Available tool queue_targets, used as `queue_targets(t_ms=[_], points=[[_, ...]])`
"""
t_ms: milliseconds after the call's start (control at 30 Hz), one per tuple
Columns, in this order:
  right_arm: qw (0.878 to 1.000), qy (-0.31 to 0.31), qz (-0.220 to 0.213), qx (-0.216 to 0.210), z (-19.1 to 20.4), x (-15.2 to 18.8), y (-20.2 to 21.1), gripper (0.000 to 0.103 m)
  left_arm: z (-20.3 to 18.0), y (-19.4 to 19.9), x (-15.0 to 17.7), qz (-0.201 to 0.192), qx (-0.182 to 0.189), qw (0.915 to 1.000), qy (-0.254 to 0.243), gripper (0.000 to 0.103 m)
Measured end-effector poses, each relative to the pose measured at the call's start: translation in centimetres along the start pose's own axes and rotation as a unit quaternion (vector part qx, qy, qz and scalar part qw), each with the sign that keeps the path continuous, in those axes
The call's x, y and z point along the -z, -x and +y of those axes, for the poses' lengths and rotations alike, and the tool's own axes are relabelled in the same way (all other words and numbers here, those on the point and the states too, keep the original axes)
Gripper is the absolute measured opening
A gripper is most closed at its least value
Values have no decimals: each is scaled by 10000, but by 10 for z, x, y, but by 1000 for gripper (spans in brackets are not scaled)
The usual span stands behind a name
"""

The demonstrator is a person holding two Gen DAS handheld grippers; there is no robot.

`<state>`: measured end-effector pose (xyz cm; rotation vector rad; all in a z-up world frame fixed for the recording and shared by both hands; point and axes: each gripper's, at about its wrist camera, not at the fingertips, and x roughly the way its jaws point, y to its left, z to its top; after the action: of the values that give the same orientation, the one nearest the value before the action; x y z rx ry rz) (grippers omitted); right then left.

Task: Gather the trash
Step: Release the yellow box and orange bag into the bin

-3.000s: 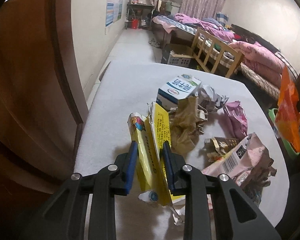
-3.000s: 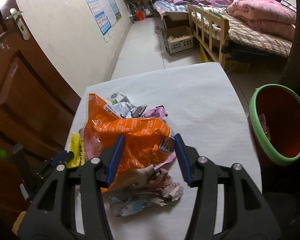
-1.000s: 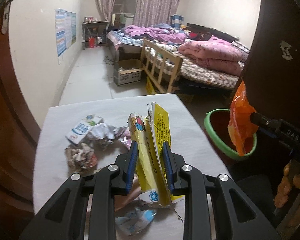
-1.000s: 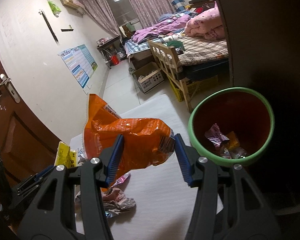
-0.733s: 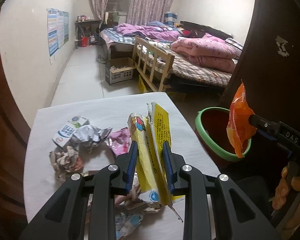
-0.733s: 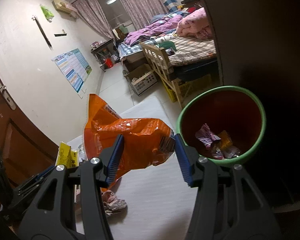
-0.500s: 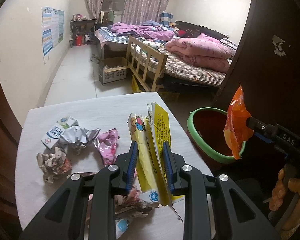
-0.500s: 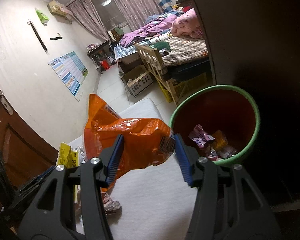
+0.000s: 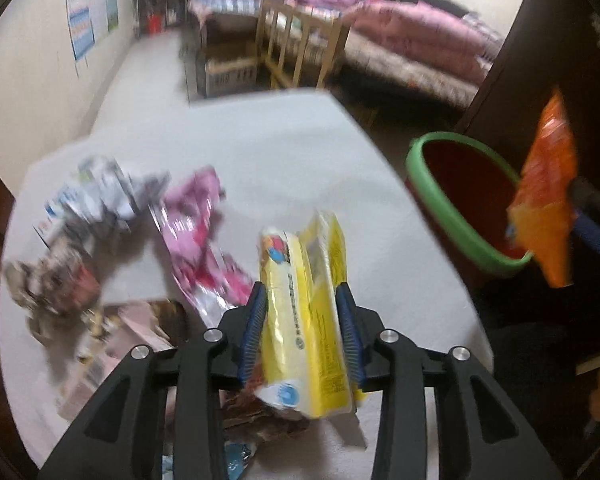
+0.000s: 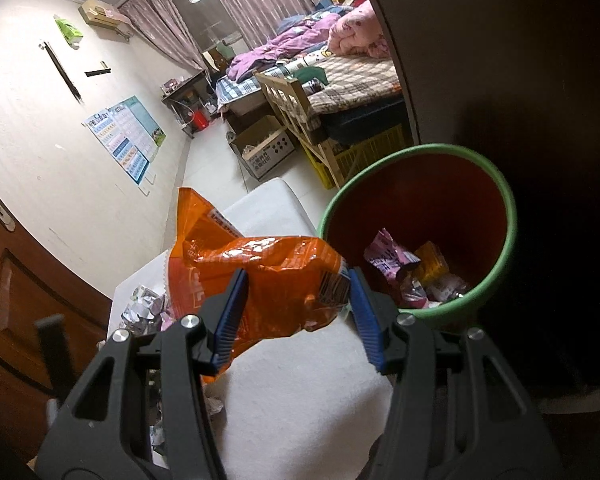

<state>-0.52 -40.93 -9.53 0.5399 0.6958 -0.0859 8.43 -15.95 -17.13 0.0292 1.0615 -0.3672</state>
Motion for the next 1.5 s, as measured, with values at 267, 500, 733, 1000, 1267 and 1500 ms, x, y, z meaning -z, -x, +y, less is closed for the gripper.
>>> queue_targets(t_ms=[267, 500, 733, 1000, 1267, 1500], points=[[9999, -139, 2, 1, -11, -2, -6, 51, -8, 1, -2, -75, -81, 9998, -172, 18], [9983, -287, -470, 200, -33, -23, 8, 51, -43, 30, -37, -751, 457, 9954, -385, 15], [9918, -509, -709, 937, -77, -58, 6, 54, -118, 26, -79, -939, 999, 9856, -986, 16], [9830, -815, -1005, 1306, -114, -71, 17, 79, -177, 15, -111, -1075, 1315, 9764, -1331, 66], [9884, -559, -731, 1204, -89, -41, 23, 79, -149, 52, -84, -1342, 911, 9783, -1289, 69], [9976, -177, -141, 649, -27, -8, -4, 79, -81, 100, -42, -1583, 413, 9801, -1124, 70]])
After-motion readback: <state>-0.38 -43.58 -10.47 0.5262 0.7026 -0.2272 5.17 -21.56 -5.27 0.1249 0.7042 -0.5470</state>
